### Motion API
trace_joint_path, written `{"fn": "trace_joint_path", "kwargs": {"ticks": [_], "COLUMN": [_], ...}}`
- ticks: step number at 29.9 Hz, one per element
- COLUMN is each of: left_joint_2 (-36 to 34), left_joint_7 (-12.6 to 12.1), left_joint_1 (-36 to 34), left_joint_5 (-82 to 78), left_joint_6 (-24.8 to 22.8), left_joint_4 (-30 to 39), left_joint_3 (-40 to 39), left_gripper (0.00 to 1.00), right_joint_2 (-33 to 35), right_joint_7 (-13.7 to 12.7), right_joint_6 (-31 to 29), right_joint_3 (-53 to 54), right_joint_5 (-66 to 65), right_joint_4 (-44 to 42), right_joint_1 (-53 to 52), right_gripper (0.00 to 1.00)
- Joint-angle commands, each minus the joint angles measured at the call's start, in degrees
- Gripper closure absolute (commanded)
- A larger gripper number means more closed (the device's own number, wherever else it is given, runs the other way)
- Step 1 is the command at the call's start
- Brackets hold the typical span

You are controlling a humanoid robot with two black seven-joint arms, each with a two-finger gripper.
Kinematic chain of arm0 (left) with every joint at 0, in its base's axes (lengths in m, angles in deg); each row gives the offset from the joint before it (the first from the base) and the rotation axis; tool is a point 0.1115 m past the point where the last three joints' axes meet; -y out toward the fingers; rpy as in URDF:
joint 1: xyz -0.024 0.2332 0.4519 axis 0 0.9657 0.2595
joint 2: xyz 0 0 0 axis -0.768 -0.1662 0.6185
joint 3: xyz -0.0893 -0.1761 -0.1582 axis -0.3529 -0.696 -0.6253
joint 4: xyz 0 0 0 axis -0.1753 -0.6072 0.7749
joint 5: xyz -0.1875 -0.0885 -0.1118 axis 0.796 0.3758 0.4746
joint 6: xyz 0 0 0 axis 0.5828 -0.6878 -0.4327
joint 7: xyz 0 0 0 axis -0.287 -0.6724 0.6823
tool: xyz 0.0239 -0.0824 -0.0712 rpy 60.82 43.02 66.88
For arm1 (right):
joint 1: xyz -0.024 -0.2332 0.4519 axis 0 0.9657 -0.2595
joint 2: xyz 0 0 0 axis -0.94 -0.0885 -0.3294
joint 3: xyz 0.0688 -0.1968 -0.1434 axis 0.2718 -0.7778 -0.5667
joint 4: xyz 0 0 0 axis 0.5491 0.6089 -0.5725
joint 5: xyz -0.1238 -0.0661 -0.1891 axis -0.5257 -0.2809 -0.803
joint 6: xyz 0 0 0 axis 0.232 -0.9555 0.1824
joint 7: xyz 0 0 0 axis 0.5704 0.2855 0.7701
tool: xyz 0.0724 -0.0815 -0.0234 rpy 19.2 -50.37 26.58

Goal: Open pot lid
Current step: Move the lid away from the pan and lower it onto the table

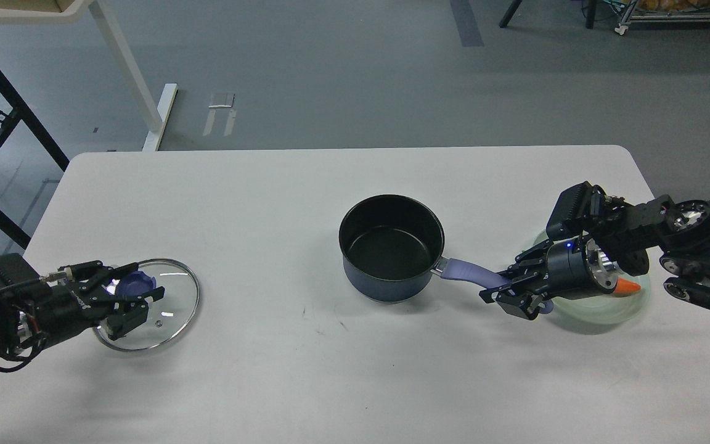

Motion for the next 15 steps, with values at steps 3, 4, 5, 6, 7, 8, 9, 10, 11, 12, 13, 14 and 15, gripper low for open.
{"fn": "trace_joint_path", "kwargs": {"ticks": [3,4,5,6,7,8,9,10,11,12,13,14,15], "left_joint_2": [0.02,0.02,0.02,-0.25,-0.68,-1.21,-1.91,-3.22,-4.45,-5.42,-6.04,-6.4,-6.57], "left_joint_7": [0.0,0.0,0.0,0.0,0.0,0.0,0.0,0.0,0.0,0.0,0.0,0.0,0.0], "left_joint_1": [-0.32,-0.49,-0.58,-0.76,-1.02,-1.28,-1.63,-2.42,-3.47,-4.61,-6.28,-7.6,-8.92], "left_joint_5": [0.35,0.44,0.44,0.61,0.79,1.05,1.4,2.36,4.11,6.39,10.68,14.81,19.29], "left_joint_6": [-0.02,-0.02,-0.02,-0.02,-0.02,-0.02,-0.02,-0.94,-2.86,-4.97,-8.03,-10.67,-13.31], "left_joint_4": [0.22,0.49,1.01,1.89,3.11,4.69,6.36,8.12,9.7,11.11,12.86,13.75,14.37], "left_joint_3": [-0.1,-0.1,-0.18,-0.18,-0.18,-0.27,-0.53,-0.8,-1.06,-1.15,-1.33,-1.41,-1.5], "left_gripper": [0.01,0.01,0.01,0.01,0.01,0.01,0.01,0.01,0.01,0.01,0.01,0.01,0.01], "right_joint_2": [0.0,0.0,0.0,0.0,0.0,0.0,0.0,0.09,0.09,0.09,0.09,0.09,0.09], "right_joint_7": [0.0,0.0,0.0,0.0,0.0,0.0,0.0,0.0,0.0,0.0,0.0,0.0,0.0], "right_joint_6": [0.06,0.23,0.32,0.32,0.32,0.32,0.32,0.32,0.32,0.32,0.32,0.32,0.32], "right_joint_3": [0.09,0.0,0.0,0.0,0.0,0.09,0.0,0.09,0.09,0.0,0.0,0.09,0.09], "right_joint_5": [0.0,0.0,0.0,0.0,0.0,0.0,0.0,0.0,0.0,0.0,0.0,0.09,0.09], "right_joint_4": [0.0,0.0,0.0,0.0,0.0,0.0,0.0,0.0,0.0,0.0,0.0,0.0,0.0], "right_joint_1": [0.08,0.08,0.08,0.08,0.08,0.08,0.08,0.08,0.08,0.08,0.08,0.08,-0.01], "right_gripper": [0.64,0.64,0.64,0.64,0.64,0.64,0.64,0.64,0.64,0.63,0.61,0.56,0.49]}}
